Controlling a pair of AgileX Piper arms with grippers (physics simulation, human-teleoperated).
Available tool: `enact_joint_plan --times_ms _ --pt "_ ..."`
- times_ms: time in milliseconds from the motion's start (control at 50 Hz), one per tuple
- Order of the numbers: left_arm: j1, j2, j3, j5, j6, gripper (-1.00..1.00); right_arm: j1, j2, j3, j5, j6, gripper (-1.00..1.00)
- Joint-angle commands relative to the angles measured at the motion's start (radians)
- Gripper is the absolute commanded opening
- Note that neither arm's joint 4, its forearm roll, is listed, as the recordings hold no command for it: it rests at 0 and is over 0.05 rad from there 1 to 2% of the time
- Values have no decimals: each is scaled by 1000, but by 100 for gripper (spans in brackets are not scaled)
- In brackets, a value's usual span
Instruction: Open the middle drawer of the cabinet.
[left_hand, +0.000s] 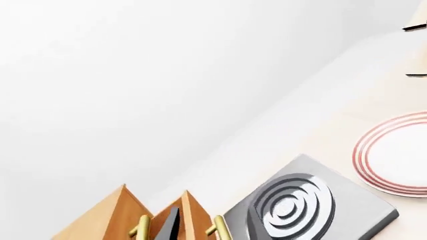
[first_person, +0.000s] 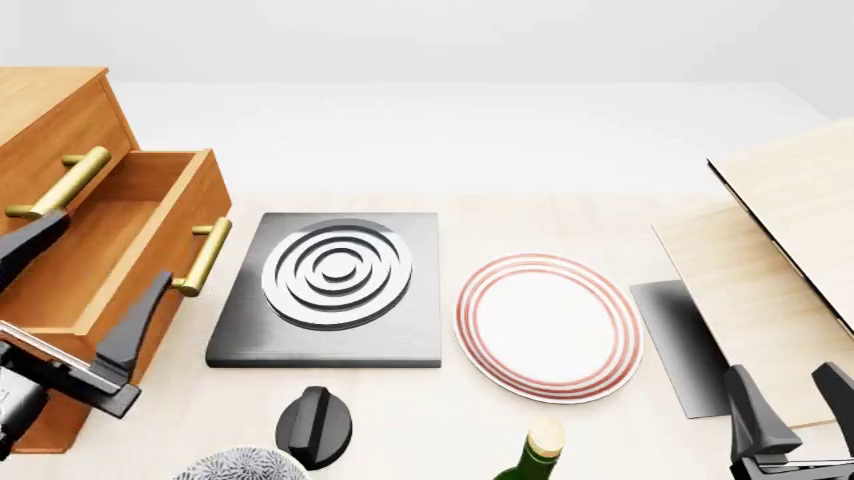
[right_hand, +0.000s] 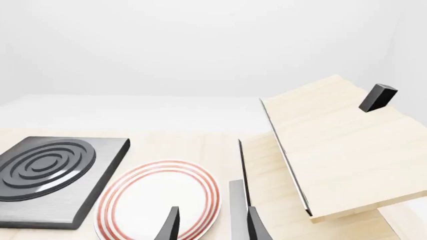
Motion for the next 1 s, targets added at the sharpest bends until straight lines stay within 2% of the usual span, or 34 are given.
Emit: enact_joint_plan --times_ms 20,160,180,240,300,480,500,580,1000 --pt "18 34 -126 154 -157 100 -6 -7 0 -1 3 100" --pt "37 46 -173 215 -201 100 -6 -6 0 -1 3 100" --pt "52 100 -221 276 -279 100 -6 -6 0 -1 2 100" --pt "73 80 -221 271 -261 100 -6 -7 0 -1 3 100" --pt "77 141 -256 311 -324 100 -6 -6 0 -1 2 100" --pt "87 140 -281 343 -340 100 -6 -7 0 -1 3 100" --pt "95 161 -297 365 -371 100 -6 -6 0 -1 3 100" --pt "109 176 -310 380 -390 100 -6 -7 0 -1 3 100" --pt "176 230 -315 413 -436 100 -6 -7 0 -1 3 100"
